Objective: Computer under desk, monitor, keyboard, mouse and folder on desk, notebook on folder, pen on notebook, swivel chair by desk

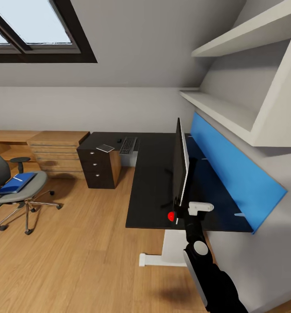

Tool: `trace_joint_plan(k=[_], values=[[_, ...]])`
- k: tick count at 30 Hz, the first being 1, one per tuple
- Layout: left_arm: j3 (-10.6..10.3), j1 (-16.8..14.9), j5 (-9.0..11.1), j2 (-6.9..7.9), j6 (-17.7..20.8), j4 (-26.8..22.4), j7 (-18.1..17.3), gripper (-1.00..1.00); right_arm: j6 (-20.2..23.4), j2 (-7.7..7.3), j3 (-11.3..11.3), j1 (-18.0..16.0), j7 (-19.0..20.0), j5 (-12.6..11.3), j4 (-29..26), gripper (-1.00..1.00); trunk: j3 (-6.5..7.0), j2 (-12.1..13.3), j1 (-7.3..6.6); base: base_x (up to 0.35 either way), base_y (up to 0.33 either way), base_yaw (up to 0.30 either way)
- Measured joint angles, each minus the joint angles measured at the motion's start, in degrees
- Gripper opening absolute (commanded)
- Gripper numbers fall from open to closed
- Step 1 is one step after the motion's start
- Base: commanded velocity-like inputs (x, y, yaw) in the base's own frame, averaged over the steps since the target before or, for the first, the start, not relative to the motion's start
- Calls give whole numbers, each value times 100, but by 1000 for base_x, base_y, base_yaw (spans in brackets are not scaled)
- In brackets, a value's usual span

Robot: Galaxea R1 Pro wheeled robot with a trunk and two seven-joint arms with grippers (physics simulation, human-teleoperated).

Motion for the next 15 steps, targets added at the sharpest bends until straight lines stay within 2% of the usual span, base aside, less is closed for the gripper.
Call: trace_joint_plan(k=[15], values=[[2,0,0,1,0,4,0,100,115,30,87,0,-8,-7,-332,100,0,0,0,0,0,0]])
